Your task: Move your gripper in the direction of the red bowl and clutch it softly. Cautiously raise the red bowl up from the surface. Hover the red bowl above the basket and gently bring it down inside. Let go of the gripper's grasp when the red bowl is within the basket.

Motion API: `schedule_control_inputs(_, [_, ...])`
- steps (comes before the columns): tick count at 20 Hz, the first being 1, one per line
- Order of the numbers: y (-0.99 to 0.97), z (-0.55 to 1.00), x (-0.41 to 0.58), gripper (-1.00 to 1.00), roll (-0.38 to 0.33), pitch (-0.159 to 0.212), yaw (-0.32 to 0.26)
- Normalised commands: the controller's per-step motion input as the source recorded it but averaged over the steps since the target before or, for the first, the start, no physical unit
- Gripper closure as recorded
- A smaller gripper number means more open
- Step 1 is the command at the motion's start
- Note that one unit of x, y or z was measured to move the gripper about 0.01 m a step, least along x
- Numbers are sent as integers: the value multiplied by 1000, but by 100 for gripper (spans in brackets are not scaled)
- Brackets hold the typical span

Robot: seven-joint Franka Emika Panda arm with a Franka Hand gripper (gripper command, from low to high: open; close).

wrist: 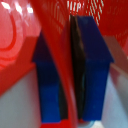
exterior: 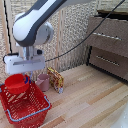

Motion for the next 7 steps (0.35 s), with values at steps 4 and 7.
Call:
schedule_control_inputs(4, [-241,185,178,-100,40,0,50])
schedule_control_inputs(7, [-290,636,162,-100,5,24,0])
